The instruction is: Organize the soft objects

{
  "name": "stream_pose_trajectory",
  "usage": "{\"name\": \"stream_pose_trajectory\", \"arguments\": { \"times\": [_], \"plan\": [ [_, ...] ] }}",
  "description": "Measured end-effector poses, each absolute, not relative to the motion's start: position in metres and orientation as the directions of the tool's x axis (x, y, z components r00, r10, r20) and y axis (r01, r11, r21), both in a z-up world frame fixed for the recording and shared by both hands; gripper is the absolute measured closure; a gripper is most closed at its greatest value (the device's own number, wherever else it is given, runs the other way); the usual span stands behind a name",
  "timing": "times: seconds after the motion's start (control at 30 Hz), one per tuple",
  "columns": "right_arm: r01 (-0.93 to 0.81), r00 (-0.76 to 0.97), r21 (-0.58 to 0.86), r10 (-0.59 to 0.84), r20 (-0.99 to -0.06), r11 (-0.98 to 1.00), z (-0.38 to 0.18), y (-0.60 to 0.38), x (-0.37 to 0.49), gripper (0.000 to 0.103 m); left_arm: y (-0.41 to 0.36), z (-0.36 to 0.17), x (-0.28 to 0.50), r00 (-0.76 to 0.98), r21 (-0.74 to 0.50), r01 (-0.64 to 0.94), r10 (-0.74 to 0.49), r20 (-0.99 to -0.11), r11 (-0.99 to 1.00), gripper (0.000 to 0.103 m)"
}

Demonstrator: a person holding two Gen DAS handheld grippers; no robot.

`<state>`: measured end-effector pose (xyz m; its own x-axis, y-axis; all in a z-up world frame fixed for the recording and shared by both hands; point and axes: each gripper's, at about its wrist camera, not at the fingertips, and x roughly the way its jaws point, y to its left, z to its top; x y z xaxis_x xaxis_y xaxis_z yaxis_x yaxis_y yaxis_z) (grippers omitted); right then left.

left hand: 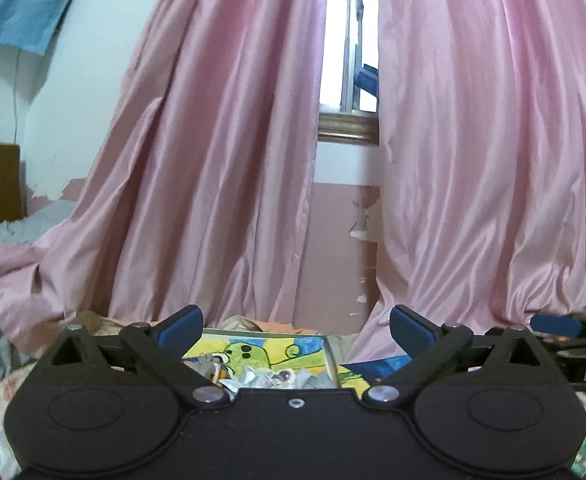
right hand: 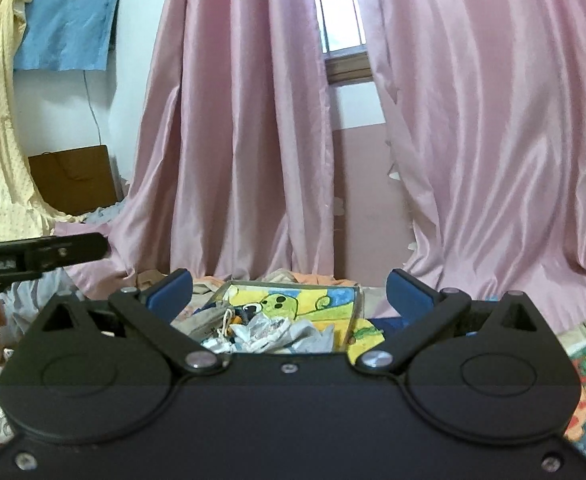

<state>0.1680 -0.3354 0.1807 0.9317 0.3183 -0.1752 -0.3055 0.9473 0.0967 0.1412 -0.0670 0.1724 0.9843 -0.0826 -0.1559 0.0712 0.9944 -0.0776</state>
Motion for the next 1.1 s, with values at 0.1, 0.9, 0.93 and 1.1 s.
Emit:
{"name": "stream_pose_trajectory", "arguments": {
  "times": [0.1, 0.9, 0.93, 1.1],
  "plan": [
    [-0.289, 0.939, 0.109, 0.304, -0.160, 0.951, 0.175, -0.341, 0.154, 0.000, -0.067, 0.169, 0.126, 0.985, -0.089, 0.061, -0.074, -0.155, 0.994, 0.003],
    [-0.311, 0.919, 0.114, 0.329, -0.219, 0.944, 0.136, -0.311, 0.072, 0.000, -0.029, 0.110, 0.019, 0.971, 0.021, -0.029, 0.033, -0.237, 0.999, 0.001],
    [-0.313, 0.917, 0.110, 0.330, -0.224, 0.943, 0.134, -0.309, 0.069, 0.000, -0.027, 0.108, 0.016, 0.970, 0.020, -0.031, 0.035, -0.241, 0.999, 0.001],
    [-0.319, 0.906, 0.109, 0.336, -0.255, 0.942, 0.118, -0.300, 0.051, 0.000, -0.022, 0.098, 0.002, 0.965, 0.013, -0.044, 0.046, -0.260, 0.999, 0.001]
  ]
}}
